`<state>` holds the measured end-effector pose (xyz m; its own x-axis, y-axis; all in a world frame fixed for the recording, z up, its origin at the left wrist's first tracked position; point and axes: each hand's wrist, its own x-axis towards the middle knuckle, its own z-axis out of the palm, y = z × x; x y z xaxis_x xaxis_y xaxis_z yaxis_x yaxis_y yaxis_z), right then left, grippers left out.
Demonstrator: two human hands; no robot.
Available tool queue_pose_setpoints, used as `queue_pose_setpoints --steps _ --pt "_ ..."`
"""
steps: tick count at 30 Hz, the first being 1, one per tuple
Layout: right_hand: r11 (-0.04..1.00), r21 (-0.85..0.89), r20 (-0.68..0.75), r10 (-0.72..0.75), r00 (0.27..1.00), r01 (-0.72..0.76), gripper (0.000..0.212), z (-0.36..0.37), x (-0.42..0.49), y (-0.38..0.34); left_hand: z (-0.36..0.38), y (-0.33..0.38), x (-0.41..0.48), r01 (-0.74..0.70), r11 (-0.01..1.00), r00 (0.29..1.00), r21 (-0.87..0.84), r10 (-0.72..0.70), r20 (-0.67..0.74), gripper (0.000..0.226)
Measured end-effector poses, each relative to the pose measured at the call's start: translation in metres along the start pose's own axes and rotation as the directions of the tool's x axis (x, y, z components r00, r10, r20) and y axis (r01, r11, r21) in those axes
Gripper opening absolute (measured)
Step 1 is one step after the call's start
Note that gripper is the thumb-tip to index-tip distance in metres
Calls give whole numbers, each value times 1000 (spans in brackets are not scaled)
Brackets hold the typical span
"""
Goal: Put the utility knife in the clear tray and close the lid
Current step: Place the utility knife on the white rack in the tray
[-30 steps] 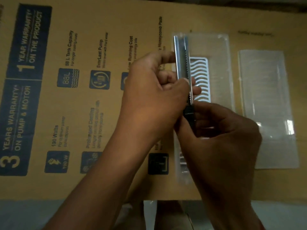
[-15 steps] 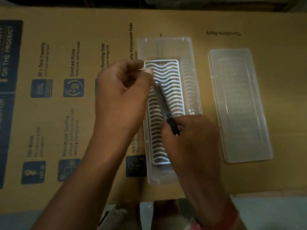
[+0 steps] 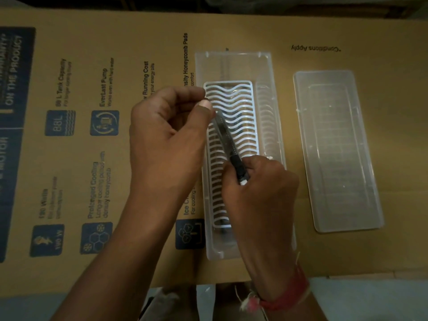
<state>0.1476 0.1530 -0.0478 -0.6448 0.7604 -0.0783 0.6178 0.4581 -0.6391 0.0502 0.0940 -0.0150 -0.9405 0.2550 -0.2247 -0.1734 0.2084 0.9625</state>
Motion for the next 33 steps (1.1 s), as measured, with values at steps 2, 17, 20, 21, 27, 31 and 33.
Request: queue_pose_setpoints --steps 2,17,20,21,27,31,33 --pt "1000 0 -38 -8 999 8 19 1 -1 0 0 -1 0 -5 1000 1000 4 5 2 14" --pt "987 26 36 159 987 -160 28 8 5 -3 0 -3 6 -57 998 998 42 56 25 15" --pt "985 -22 82 174 981 -173 28 4 4 -7 -2 -5 6 -58 997 998 49 56 37 15" --pt "983 -35 110 184 977 -181 29 2 5 -8 -2 -5 6 -62 997 997 48 59 44 16" --pt "979 -60 213 201 956 -193 20 -11 8 -14 -3 -5 8 -73 997 996 38 70 63 17" --pt "990 -58 234 140 962 -130 23 -21 8 -15 0 -5 9 -79 996 995 47 76 61 17" --pt "991 -67 208 123 970 -111 24 -29 10 -16 1 -4 8 -81 995 995 51 78 67 17"
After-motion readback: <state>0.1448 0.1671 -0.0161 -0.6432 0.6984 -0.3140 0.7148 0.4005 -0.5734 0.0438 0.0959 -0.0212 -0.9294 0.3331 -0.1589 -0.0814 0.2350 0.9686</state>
